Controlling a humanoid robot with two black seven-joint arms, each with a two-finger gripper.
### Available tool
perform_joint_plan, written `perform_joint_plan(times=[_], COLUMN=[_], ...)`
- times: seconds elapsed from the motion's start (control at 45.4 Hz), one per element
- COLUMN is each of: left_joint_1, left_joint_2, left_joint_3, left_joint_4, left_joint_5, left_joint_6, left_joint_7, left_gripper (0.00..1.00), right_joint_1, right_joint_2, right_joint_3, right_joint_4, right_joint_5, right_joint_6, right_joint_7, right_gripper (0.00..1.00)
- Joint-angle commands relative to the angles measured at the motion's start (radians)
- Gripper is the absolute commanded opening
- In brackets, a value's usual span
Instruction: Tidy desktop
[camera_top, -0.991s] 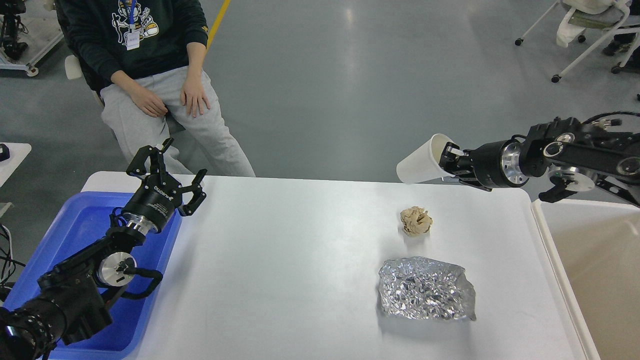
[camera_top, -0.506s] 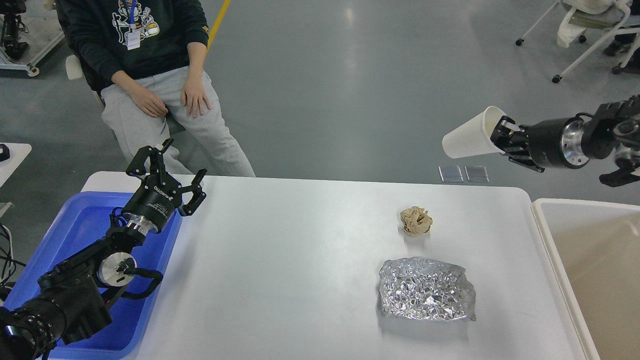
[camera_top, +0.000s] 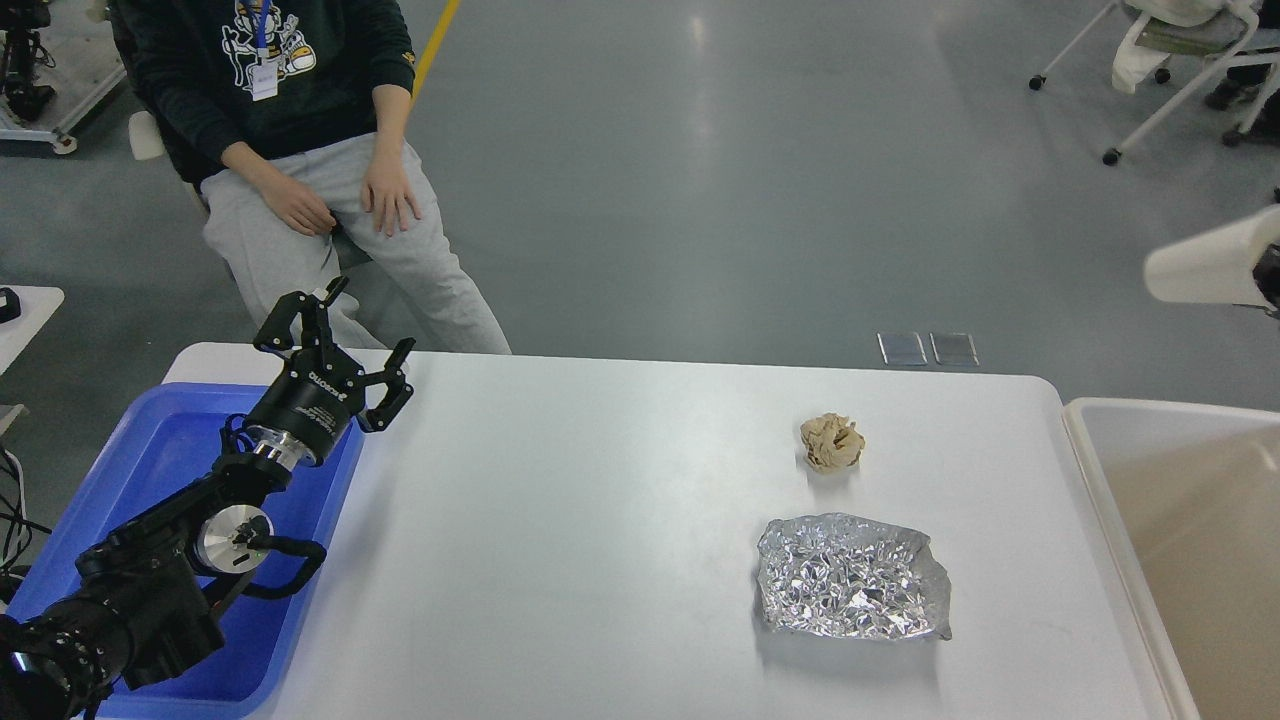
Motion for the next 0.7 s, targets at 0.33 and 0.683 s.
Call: perform_joint_plan(times=[0.33,0.683], left_joint_1=[0.000,0.001], left_joint_2=[0.000,0.000], left_joint_3=[0.000,0.000], left_joint_4=[0.000,0.000], left_joint_5=[0.000,0.000], left_joint_6=[0.000,0.000], left_joint_7=[-0.001,-0.001], left_gripper=[1.00,1.00], right_joint_1=[-0.426,-0.717], right_joint_2=[0.060,0.385], right_joint_3=[0.130,0.273], right_joint_4=[-0.441,-0.857], right_joint_5=[0.162,0.161], right_joint_6=[-0.041,-0.054], right_joint_7=[0.014,0.036], right_gripper=[0.00,0.00])
